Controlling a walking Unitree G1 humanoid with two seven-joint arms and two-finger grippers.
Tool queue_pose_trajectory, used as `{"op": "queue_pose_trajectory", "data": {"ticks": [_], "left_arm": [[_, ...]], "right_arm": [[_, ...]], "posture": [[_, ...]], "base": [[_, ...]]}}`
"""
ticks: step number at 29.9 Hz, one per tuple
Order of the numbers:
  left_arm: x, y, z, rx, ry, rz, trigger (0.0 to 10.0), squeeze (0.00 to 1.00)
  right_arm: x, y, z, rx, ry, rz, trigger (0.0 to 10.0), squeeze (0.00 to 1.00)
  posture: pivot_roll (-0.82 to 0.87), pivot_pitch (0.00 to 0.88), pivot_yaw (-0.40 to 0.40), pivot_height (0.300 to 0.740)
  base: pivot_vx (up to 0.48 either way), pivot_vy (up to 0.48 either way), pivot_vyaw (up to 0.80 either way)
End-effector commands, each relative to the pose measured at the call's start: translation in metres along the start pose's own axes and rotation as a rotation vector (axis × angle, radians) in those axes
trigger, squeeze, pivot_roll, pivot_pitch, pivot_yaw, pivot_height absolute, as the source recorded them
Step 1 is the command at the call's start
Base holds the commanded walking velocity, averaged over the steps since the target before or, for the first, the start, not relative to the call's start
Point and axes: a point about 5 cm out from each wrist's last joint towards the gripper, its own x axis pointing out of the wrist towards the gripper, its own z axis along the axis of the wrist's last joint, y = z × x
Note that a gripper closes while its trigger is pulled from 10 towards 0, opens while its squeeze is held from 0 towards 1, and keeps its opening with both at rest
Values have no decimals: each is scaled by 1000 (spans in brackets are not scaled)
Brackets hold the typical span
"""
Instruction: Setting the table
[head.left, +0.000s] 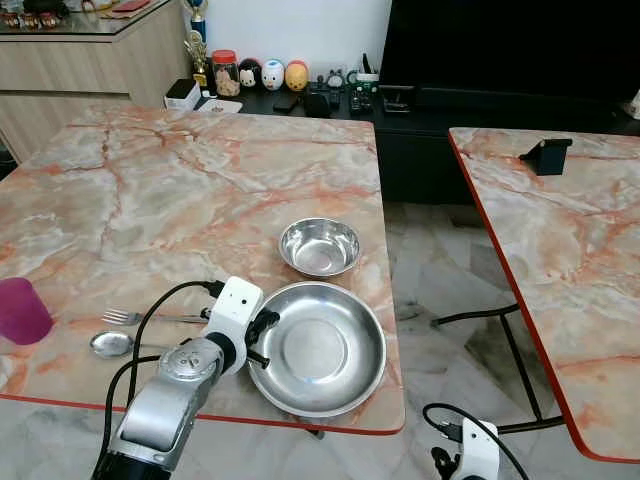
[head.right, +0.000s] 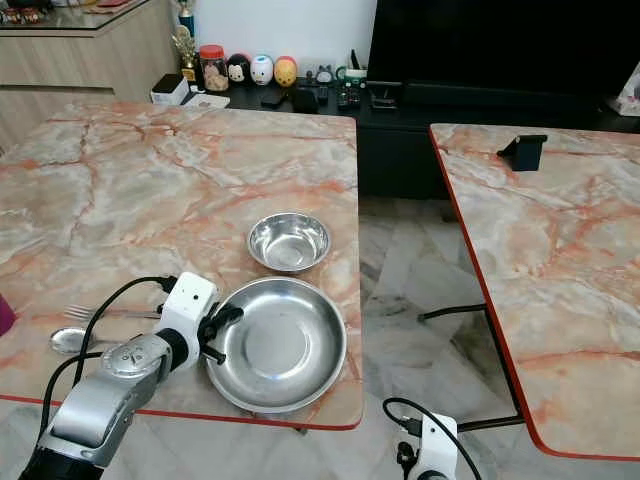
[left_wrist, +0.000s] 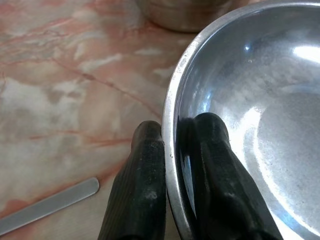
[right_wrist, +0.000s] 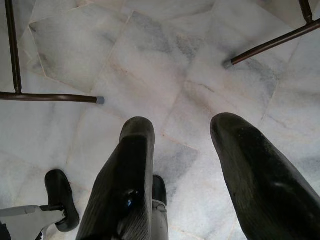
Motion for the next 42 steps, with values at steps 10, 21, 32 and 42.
{"op": "queue_pose_trajectory", "data": {"ticks": [10,21,32,42], "left_arm": [[-16,-3,-11,-334,-189,-17,0,0],[-25,1,2,-531,-384,-17,10000,0],[-33,0,17,-608,-495,-61,10000,0],[-35,4,45,-536,-625,37,10000,0]], "right_arm": [[0,-3,0,25,1,-33,10000,0],[0,-5,0,22,1,-38,10000,0],[0,-5,1,13,0,-38,10000,0],[0,-7,2,9,-10,-46,10000,0]], "posture": [[95,0,-67,740],[94,0,-71,740],[97,0,-74,740],[91,0,-78,740]], "base": [[0,0,0],[0,0,0],[0,0,0],[0,0,0]]}}
